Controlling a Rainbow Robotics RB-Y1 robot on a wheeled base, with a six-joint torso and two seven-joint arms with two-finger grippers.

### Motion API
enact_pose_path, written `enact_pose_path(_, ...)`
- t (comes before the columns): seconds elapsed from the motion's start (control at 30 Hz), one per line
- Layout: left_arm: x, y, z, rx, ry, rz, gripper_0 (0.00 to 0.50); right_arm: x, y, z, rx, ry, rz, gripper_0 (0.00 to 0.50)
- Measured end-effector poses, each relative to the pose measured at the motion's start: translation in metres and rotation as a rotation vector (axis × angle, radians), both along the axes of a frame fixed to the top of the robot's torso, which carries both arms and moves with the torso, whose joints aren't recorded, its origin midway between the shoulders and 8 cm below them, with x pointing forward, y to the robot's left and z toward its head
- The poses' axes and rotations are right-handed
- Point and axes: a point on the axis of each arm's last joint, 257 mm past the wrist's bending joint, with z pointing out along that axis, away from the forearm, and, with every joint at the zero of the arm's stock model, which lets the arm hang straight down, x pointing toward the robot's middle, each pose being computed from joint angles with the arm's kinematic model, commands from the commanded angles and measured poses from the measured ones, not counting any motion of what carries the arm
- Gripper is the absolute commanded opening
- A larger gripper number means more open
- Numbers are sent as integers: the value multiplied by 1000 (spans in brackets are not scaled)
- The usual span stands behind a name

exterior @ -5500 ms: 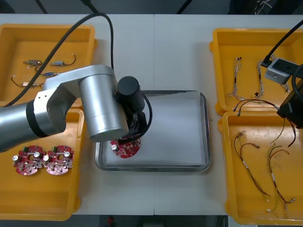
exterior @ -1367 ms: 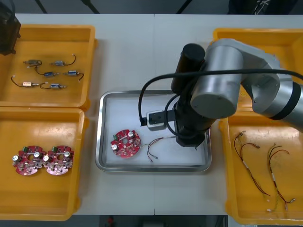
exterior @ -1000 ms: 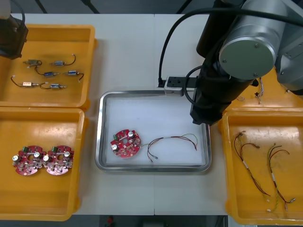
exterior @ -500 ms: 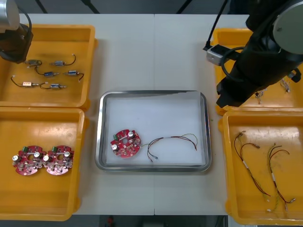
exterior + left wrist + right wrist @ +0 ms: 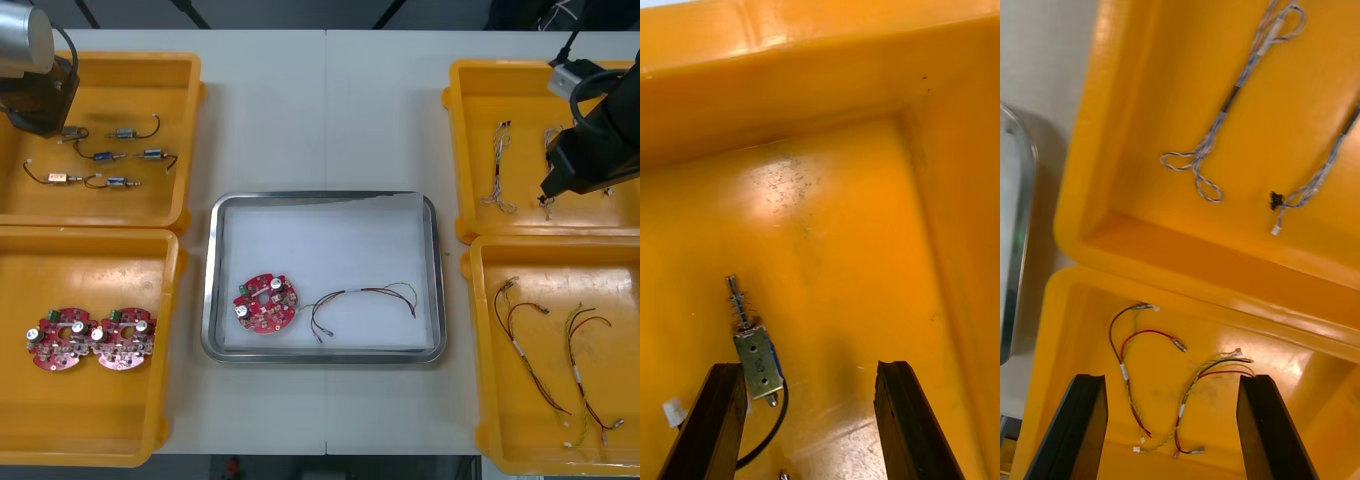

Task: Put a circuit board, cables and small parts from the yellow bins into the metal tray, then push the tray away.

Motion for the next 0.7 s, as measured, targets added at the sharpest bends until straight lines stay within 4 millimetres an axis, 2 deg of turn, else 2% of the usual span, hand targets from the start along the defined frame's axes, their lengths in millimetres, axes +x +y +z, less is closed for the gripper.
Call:
enact_pose_path(0.2,-7,8,-13,25,27,4,500,21,-41,1,66,0,-165,500)
enact_pose_path(0.43,-7,12,-17,35,24,3,500,51,-74,-1,95,-73,-280,500)
enact_pose_path(0.7,-7,15,-24,40,12,1,500,75,-108,-11,126,-120,-390,500)
